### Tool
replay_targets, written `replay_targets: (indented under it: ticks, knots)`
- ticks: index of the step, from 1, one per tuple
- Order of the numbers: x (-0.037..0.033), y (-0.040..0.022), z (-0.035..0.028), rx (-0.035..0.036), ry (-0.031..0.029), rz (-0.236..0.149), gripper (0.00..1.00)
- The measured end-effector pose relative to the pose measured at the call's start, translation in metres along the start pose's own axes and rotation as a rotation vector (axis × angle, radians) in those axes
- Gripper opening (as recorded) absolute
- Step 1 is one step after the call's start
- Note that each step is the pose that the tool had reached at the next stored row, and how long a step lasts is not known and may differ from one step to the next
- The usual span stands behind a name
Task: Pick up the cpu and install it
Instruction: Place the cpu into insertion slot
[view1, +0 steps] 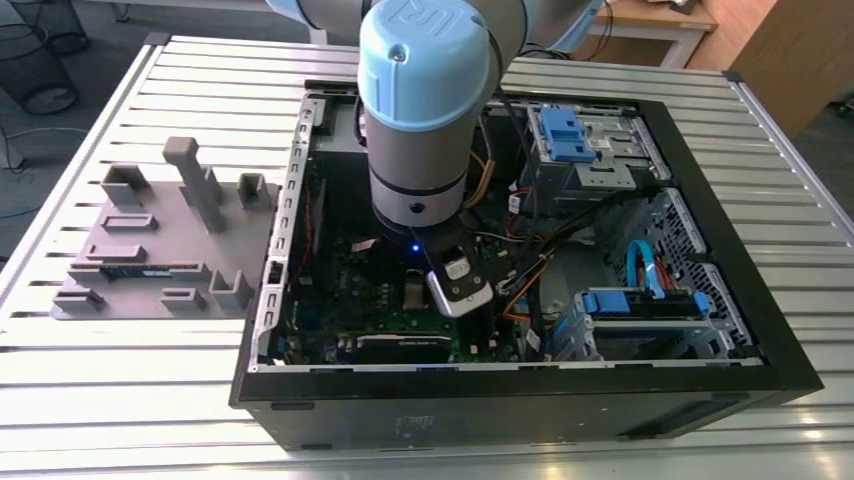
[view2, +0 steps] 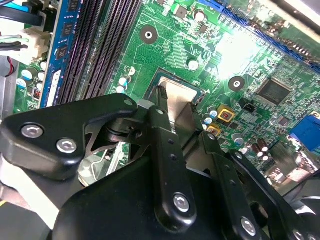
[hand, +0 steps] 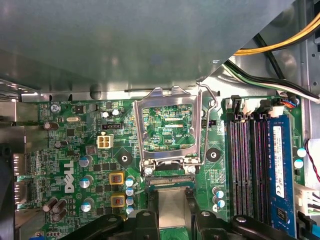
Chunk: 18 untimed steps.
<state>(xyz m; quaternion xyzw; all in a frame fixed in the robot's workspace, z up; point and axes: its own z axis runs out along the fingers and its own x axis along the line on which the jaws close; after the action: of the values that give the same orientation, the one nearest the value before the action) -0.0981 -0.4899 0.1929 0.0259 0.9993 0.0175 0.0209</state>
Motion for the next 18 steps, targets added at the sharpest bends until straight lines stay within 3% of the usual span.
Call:
replay_targets:
  ticks: [6, 7, 18]
  knots:
    - [-0.0001, 0.0001, 0.0002, -0.0005, -0.0003, 0.0, 0.38]
    - [-0.0001, 0.0001, 0.0002, -0.0005, -0.0003, 0.0, 0.45]
    - [-0.0007, 0.0003, -0.0074, -0.0003, 0.0, -0.003, 0.45]
